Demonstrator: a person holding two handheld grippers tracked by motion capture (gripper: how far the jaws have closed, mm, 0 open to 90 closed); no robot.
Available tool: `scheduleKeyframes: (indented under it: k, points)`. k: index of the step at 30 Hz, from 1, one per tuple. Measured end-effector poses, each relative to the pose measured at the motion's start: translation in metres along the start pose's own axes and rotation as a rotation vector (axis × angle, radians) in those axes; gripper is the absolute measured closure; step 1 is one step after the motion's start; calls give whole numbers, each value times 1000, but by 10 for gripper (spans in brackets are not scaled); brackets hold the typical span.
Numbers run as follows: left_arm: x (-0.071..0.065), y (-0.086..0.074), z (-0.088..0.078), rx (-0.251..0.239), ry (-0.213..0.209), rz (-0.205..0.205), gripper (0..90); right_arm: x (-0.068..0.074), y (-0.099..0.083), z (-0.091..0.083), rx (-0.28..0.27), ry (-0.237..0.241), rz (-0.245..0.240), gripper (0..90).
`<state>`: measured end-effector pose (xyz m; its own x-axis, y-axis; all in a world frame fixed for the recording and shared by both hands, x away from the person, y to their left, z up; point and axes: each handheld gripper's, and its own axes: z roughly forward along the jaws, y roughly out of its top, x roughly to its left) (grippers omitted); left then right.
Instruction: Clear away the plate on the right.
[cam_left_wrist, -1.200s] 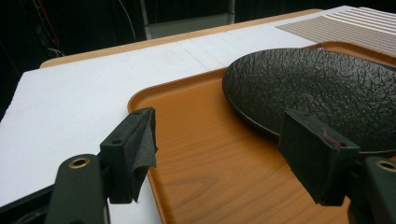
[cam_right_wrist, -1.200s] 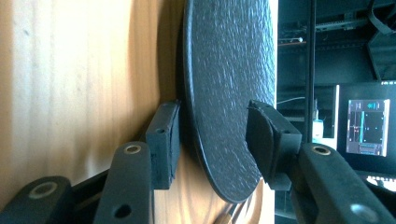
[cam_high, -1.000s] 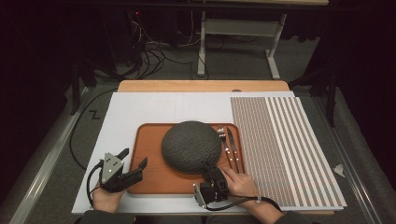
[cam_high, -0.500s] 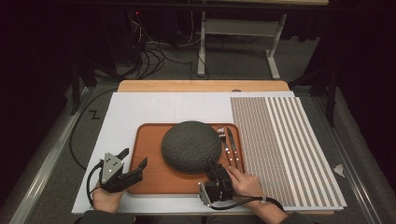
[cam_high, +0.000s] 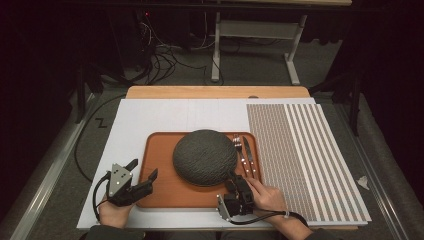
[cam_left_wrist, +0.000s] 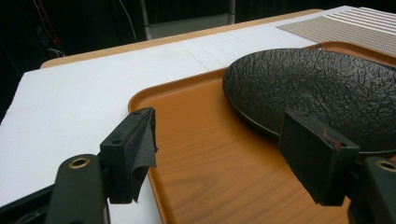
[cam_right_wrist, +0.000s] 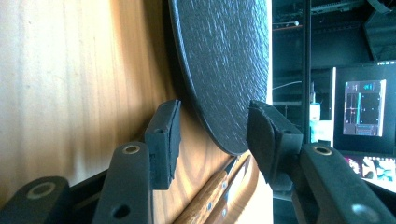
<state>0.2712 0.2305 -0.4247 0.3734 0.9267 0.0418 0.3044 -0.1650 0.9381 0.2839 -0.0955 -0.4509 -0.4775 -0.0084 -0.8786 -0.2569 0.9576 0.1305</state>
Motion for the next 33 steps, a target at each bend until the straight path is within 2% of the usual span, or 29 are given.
scheduleKeyframes:
  k: [25,33]
  points:
    - [0,0,0,-2,-4,-1,277,-7,-22,-6,33,-18,33,557]
    - [0,0,0,-3,-6,-1,276,-11,-30,-8,52,-31,61,556]
